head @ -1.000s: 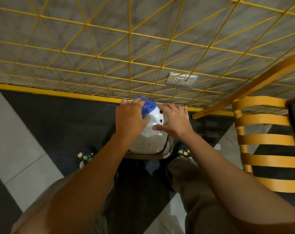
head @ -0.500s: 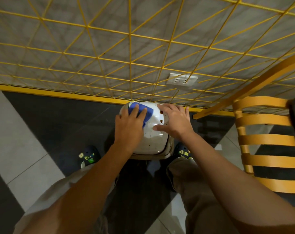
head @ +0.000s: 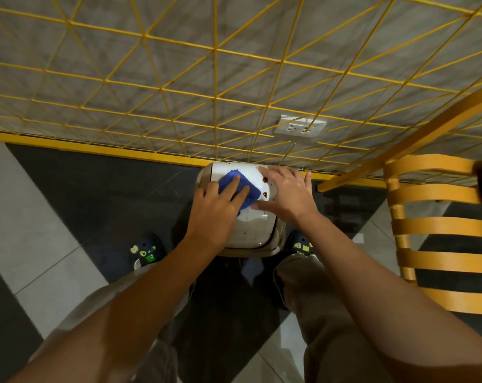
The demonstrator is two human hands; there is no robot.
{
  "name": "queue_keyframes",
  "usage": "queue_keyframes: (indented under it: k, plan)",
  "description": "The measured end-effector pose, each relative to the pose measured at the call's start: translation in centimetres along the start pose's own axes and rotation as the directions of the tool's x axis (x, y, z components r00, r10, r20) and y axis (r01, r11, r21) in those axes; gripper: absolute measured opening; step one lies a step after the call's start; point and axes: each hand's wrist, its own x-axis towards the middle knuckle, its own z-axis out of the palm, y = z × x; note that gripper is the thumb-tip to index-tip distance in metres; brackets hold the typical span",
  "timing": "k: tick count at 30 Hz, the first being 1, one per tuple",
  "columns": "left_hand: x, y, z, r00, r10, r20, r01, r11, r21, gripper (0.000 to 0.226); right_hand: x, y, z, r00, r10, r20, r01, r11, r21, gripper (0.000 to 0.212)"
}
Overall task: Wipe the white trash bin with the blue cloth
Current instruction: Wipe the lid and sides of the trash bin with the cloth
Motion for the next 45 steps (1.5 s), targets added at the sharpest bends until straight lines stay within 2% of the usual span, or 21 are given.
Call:
queue_keyframes:
  k: [4,5,10,12,14,17,23,24,26,30,34,37,39,41,43,45]
  plan:
    - [0.5,-1.3,-0.1,0.978,-0.193,-0.078,0.181,0.973,-0.141,0.059,-0.2,-0.4,-0.1,1.0,0.014,0.021,-0.014,1.0,-0.004,0.08]
    - [0.6,-1.2,-0.3,0.976,-0.204,-0.082,0.191,0.971,-0.141,0.058,-0.2,-0.4,-0.1,1.0,0.017,0.026,-0.017,1.0,-0.005,0.08]
    - [-0.6,0.2,-0.1,0.994,0.002,-0.114,0.001,1.0,0.027,0.069,-0.2,-0.3,-0.4,0.999,0.019,0.026,-0.018,1.0,-0.018,0.078]
    - [-0.9,0.2,0.4,0.999,0.028,-0.042,-0.028,1.0,0.004,0.067,-0.3,-0.4,-0.3,1.0,0.022,0.022,-0.022,1.0,-0.019,0.077]
    - [-0.6,-0.2,0.0,1.0,-0.028,0.012,0.028,0.999,-0.017,0.065,-0.3,-0.5,-0.2,0.999,0.023,0.022,-0.023,1.0,-0.015,0.078]
    - [-0.1,-0.5,0.0,0.993,-0.114,-0.012,0.114,0.993,-0.03,0.063,-0.4,-0.5,-0.3,0.999,0.027,0.027,-0.027,1.0,-0.015,0.079]
    - [-1.3,0.8,0.3,0.999,-0.02,0.029,0.02,1.0,-0.021,0.063,-0.2,-0.3,-0.2,1.0,-0.024,0.013,0.024,0.999,0.021,0.076]
    - [-1.2,0.5,0.3,1.0,-0.012,-0.006,0.012,0.999,-0.039,0.064,-0.2,-0.3,-0.2,0.999,-0.041,0.017,0.04,0.998,0.056,0.077]
    - [-1.0,-0.1,0.0,0.993,-0.043,-0.113,0.032,0.995,-0.093,0.064,-0.2,-0.3,-0.3,0.998,-0.058,0.023,0.055,0.991,0.118,0.08]
    - [-0.3,-0.9,0.1,0.988,-0.155,0.007,0.155,0.981,-0.117,0.059,-0.3,-0.4,-0.4,0.998,-0.057,0.039,0.053,0.993,0.105,0.082]
    - [-1.1,-0.3,-0.2,0.994,-0.063,-0.086,0.057,0.996,-0.07,0.063,-0.2,-0.3,-0.5,0.998,-0.055,0.037,0.052,0.996,0.078,0.082]
    - [-1.6,-0.8,0.3,1.0,-0.013,-0.022,0.012,0.999,-0.053,0.064,-0.2,-0.4,-0.4,0.998,-0.053,0.039,0.051,0.997,0.06,0.082]
    - [-1.2,-1.5,-0.1,0.994,-0.099,-0.048,0.095,0.992,-0.087,0.063,-0.3,-0.4,-0.4,0.998,-0.051,0.037,0.049,0.997,0.057,0.082]
    - [-0.9,-1.8,-0.3,0.985,-0.17,0.008,0.17,0.98,-0.101,0.062,-0.3,-0.5,-0.4,0.998,-0.045,0.043,0.043,0.998,0.048,0.082]
    - [-1.0,-1.4,-0.5,0.986,-0.156,0.062,0.161,0.982,-0.097,0.063,-0.4,-0.5,-0.5,0.998,-0.039,0.048,0.038,0.999,0.026,0.082]
    - [-1.4,-1.3,-0.8,0.987,-0.126,0.102,0.142,0.976,-0.167,0.062,-0.4,-0.6,-0.7,0.998,-0.043,0.053,0.043,0.999,0.003,0.082]
